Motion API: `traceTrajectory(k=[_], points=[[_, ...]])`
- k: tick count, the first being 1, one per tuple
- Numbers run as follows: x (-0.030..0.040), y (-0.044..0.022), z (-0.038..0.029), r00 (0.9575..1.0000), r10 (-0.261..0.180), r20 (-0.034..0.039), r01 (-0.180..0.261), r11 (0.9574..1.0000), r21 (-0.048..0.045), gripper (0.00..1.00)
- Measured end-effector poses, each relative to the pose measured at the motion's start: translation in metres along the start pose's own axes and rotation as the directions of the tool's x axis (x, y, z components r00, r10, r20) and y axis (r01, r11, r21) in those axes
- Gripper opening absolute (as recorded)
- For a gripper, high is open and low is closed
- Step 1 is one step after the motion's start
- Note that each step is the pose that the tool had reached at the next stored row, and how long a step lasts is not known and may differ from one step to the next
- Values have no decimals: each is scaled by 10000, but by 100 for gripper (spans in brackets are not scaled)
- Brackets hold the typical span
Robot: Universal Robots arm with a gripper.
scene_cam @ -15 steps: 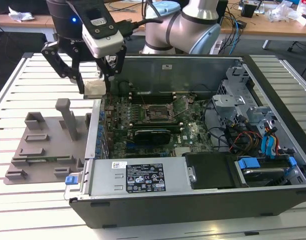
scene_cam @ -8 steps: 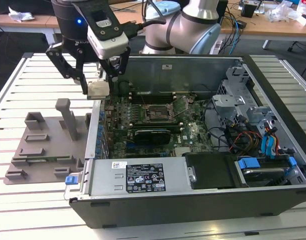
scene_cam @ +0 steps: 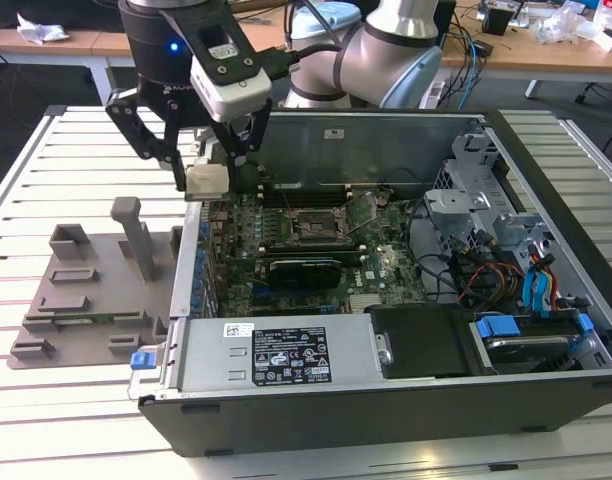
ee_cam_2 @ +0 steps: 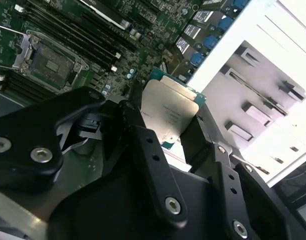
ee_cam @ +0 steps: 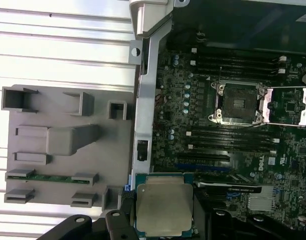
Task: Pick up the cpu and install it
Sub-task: 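Pick up the cpu and move it towards the insertion slot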
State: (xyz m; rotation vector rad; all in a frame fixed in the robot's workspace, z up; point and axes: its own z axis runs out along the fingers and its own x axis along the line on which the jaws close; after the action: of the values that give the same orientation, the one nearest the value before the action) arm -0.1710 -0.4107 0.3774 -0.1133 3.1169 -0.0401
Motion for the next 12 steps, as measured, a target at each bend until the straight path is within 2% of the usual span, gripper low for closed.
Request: traceTrajectory(k=[12], points=[[-157, 12, 51, 10000, 0, -5, 0, 10000, 30, 55]])
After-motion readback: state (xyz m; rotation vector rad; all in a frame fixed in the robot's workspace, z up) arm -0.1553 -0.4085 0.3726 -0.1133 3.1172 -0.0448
